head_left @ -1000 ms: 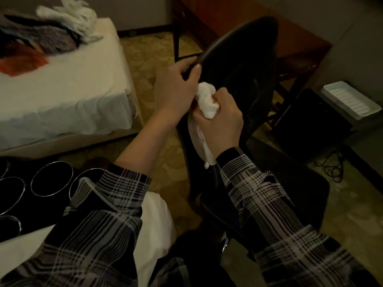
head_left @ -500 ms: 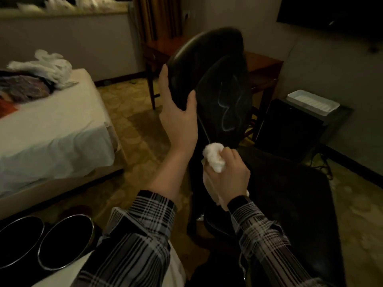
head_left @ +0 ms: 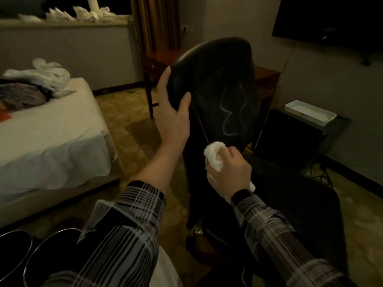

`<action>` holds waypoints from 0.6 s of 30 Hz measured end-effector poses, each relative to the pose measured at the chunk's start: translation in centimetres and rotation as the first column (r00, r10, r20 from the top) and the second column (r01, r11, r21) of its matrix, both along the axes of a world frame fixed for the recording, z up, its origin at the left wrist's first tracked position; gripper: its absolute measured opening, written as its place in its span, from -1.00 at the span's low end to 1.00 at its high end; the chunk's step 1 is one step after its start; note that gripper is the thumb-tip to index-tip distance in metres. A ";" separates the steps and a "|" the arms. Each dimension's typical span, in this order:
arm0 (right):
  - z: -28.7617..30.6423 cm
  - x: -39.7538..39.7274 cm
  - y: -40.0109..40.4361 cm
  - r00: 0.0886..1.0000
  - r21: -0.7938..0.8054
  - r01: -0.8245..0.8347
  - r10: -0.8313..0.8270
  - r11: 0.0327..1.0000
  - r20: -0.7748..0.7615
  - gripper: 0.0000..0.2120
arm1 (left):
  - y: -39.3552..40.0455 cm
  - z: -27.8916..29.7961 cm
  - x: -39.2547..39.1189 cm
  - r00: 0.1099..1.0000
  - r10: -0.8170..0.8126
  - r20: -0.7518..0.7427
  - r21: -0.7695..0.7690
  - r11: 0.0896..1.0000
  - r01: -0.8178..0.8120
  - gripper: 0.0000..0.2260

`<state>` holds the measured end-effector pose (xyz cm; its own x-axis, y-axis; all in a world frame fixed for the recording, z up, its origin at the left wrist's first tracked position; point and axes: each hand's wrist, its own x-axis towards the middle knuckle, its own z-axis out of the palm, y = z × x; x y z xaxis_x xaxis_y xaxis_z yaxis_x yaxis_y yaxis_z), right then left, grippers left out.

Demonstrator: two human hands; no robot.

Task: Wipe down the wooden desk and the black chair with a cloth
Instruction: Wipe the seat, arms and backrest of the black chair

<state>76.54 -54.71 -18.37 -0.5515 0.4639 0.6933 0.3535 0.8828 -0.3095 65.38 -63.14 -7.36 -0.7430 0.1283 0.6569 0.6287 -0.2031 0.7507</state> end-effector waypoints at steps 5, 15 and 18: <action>7.0 -1.7 -1.1 0.979 0.025 -0.115 0.118 0.993 -0.164 -0.62 | 0.5 -0.3 -1.1 0.991 0.059 -0.120 0.021 0.998 -0.057 -0.57; 0.3 -1.1 -2.8 0.989 0.382 0.073 -0.116 0.921 0.092 -0.71 | -1.4 0.2 -1.6 0.992 0.000 -0.129 -0.063 0.998 -0.008 -0.67; -0.2 0.6 -3.5 0.962 0.404 0.011 -0.119 0.914 0.244 -0.75 | -1.9 0.6 -1.5 0.998 -0.025 -0.064 -0.108 0.994 0.018 -0.64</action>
<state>77.15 -58.17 -18.59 -0.7141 0.2218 0.6640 0.4335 0.8848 0.1707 63.88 -65.08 -6.76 -0.6956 0.2164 0.6850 0.6730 -0.1372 0.7268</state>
